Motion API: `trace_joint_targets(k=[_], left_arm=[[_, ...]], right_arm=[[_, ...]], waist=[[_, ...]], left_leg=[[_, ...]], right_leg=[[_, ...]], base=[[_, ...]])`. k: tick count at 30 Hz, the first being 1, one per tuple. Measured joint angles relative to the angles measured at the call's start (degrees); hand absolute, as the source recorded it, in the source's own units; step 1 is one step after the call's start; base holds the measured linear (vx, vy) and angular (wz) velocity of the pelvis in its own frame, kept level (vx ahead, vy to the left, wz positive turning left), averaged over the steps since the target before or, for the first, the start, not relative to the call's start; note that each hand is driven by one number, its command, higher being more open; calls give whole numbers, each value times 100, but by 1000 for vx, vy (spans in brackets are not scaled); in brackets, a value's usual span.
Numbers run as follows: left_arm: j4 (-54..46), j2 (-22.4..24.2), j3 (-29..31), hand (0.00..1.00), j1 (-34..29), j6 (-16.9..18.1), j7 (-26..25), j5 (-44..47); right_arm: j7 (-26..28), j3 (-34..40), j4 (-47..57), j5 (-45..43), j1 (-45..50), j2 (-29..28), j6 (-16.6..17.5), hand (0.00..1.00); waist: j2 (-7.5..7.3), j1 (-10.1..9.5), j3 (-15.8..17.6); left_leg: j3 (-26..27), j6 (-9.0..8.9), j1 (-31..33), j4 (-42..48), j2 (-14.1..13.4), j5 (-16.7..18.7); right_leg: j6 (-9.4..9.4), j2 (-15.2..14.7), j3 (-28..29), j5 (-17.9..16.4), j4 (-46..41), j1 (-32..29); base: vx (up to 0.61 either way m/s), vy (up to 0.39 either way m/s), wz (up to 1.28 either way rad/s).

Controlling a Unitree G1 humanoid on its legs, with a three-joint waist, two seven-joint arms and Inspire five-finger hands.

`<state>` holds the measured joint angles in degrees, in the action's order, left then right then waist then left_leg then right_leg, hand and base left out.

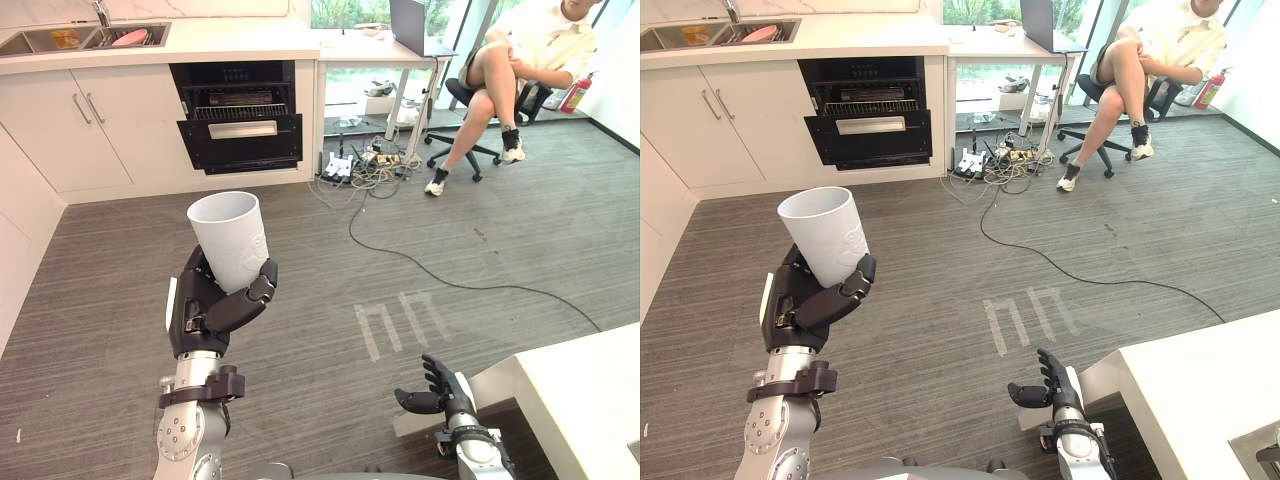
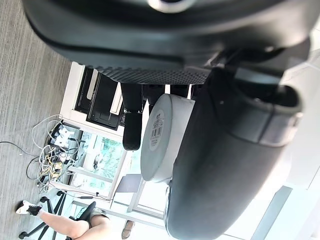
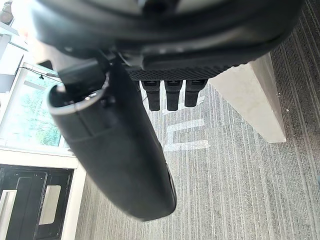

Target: Walk over to the sink, pick up the cup, carry it to the dishwasher, place the cup inside the dishwasher, then close the dishwasher door

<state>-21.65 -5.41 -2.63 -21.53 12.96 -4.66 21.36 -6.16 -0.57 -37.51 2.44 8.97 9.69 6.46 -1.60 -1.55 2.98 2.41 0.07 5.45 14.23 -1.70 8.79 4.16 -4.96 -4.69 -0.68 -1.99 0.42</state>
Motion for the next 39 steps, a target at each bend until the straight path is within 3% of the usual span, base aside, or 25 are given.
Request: trace_joint_targets(k=[5,7,9,12,15,17,19,20,22,24,27,28,29,30,31,32,33,36,38,39], left_arm=[[2,73,48,30,-12,0,-19,1],[40,141,66,30,-18,0,-29,-2],[200,141,-63,30,8,4,-27,-8],[637,164,-370,30,200,-27,-29,-12],[1313,286,-714,30,801,-259,-36,-22],[1283,374,-796,30,979,-365,-21,-64],[1125,409,-790,30,966,-363,-28,-61],[1076,407,-774,30,963,-352,-36,-61],[1076,363,-772,30,928,-353,-45,-60],[1047,351,-759,30,868,-333,-52,-59],[992,220,-715,30,706,-326,-117,-56],[972,218,-725,30,657,-325,-123,-56],[960,237,-793,30,572,-335,-149,-56],[937,229,-821,30,550,-343,-146,-58],[908,212,-867,30,545,-348,-146,-57],[853,162,-932,30,537,-347,-147,-58],[842,135,-998,30,542,-344,-154,-58],[842,120,-1071,30,557,-325,-158,-59],[859,106,-1148,30,677,-323,-159,-57],[883,110,-1206,30,796,-321,-159,-58]], right_arm=[[14,-7,2,0,55,-2,17,90],[8,-8,3,-3,194,0,33,90],[8,-11,-5,-8,518,0,24,90],[9,-26,-43,-40,678,-46,-52,90],[-56,30,-43,-121,437,-60,-87,90],[-210,144,-42,-131,21,-43,-87,90],[-294,281,-31,-131,-227,-20,-67,90],[-351,377,-25,-133,-408,50,-59,90],[-436,434,-8,-135,-468,135,-54,90],[-475,455,-8,-153,-489,174,-57,90],[-470,457,-15,-171,-569,-27,-67,90],[-463,450,-20,-173,-578,-62,-74,90],[-423,411,-21,-170,-600,-70,-107,90],[-417,406,-21,-167,-610,-80,-135,90],[-417,406,-22,-167,-610,-96,-157,90],[-419,407,-25,-163,-597,-163,-196,90],[-419,405,-14,-161,-597,-220,-197,90],[-427,401,70,-162,-607,-222,-190,90],[-437,403,230,-163,-602,-207,-189,90],[-444,404,338,-163,-603,-194,-190,90]], waist=[[8,7,-20],[26,109,-203],[27,267,-395],[64,380,-422],[147,416,-226],[216,419,47],[238,373,147],[316,325,206],[364,274,231],[381,191,247],[333,136,291],[306,124,309],[289,123,323],[267,164,352],[243,216,394],[214,319,455],[160,377,522],[230,383,591],[360,418,667],[408,478,699]], left_leg=[[231,-4,-129,-104,-53,2],[289,-51,-170,-338,-43,-16],[255,-61,-291,-644,-20,-138],[115,-134,-355,-816,-30,-329],[139,-185,-21,-318,-31,-339],[294,-247,157,-51,-25,-381],[959,-151,304,21,-160,-217],[1752,26,414,230,-487,-19],[2621,82,404,517,-870,68],[2531,127,458,602,-732,147],[2317,306,677,1081,-493,644],[2314,338,673,1168,-431,749],[2255,418,657,1300,-254,939],[2154,542,604,1293,-102,1039],[2064,616,534,1276,-12,1083],[1836,728,396,1230,97,1141],[1661,711,164,1044,211,1146],[1404,640,-386,506,337,1122],[1111,567,-828,87,367,1120],[866,478,-1069,-141,376,1138]], right_leg=[[13,19,170,7,11,-59],[1,1,154,21,137,-44],[3,-42,-82,25,270,45],[5,-84,-654,31,385,165],[-6,-118,-1644,34,355,373],[-30,-163,-1981,-43,173,484],[-44,-212,-2251,-162,96,494],[-18,-201,-2490,-238,34,500],[115,-336,-2800,-373,-163,541],[195,-561,-2979,-569,-429,537],[458,-1037,-3185,-905,-1124,420],[454,-1189,-3169,-1040,-1407,365],[148,-1648,-3005,-1186,-2562,-4],[-385,-1908,-2705,-1113,-3369,-330],[-654,-1977,-2295,-954,-3843,-553],[-435,-1788,-1437,-1124,-4436,-882],[-262,-1432,-949,-1377,-4632,-1134],[-319,-781,-990,-1658,-4132,-1737],[-283,-364,-1306,-1457,-3040,-2209],[-272,-190,-1343,-873,-2190,-2428]], base=[[-3,1,-17],[27,-17,-20],[114,-29,20],[135,-70,42],[-23,-72,74],[-137,-18,114],[-142,43,98],[-122,49,76],[-41,107,98],[16,255,78],[66,242,40],[185,322,27],[215,335,33],[227,329,49],[236,231,80],[297,162,95],[322,134,88],[380,115,55],[479,76,72],[552,50,88]])
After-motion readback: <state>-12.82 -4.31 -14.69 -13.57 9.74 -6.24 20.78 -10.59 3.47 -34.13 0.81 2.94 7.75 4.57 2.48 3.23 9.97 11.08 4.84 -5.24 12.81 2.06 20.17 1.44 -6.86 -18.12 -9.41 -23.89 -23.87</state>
